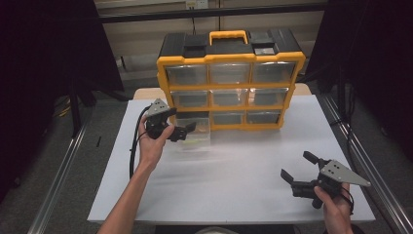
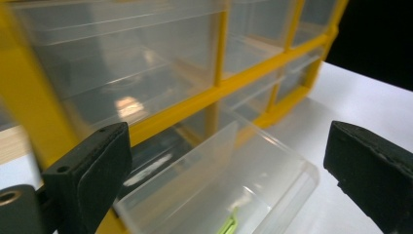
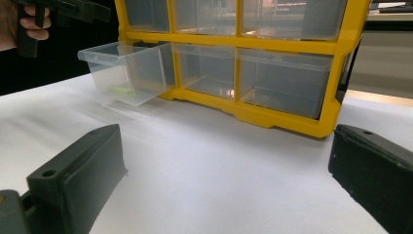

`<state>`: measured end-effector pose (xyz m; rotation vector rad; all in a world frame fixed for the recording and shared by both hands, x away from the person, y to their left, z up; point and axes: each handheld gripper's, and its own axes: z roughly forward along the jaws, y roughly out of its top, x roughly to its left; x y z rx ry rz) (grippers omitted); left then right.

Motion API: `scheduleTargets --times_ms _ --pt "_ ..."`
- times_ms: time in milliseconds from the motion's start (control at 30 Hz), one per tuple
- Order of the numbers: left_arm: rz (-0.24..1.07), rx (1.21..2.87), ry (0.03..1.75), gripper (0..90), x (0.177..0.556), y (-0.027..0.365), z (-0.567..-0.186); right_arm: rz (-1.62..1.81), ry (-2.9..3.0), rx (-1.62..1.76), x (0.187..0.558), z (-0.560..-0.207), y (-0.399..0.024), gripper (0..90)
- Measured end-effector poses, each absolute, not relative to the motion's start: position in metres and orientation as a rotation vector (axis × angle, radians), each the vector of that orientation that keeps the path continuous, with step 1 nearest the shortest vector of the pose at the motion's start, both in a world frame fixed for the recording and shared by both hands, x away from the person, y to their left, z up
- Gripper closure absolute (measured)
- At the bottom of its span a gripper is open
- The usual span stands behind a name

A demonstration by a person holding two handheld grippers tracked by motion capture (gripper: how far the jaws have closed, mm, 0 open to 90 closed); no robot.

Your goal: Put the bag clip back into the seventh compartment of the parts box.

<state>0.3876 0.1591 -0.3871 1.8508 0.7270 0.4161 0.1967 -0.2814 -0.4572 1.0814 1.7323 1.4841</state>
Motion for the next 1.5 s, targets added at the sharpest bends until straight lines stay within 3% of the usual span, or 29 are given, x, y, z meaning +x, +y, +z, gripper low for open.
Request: scheduleTargets --times_ms 567,1167,1500 --pt "0.599 1.768 0.761 3.7 0.352 0.178 -0.406 1.473 1.721 1.096 0.197 -0.457 -0.282 0.0" --pt "0.587 1.638 0.821 5.5 0.305 0.220 -0.421 1.468 1.700 1.093 0.196 -0.456 -0.284 0.0" --pt "0.571 1.657 0.815 4.4 0.277 0.239 -0.431 1.468 1.687 1.098 0.195 -0.456 -0.285 0.0"
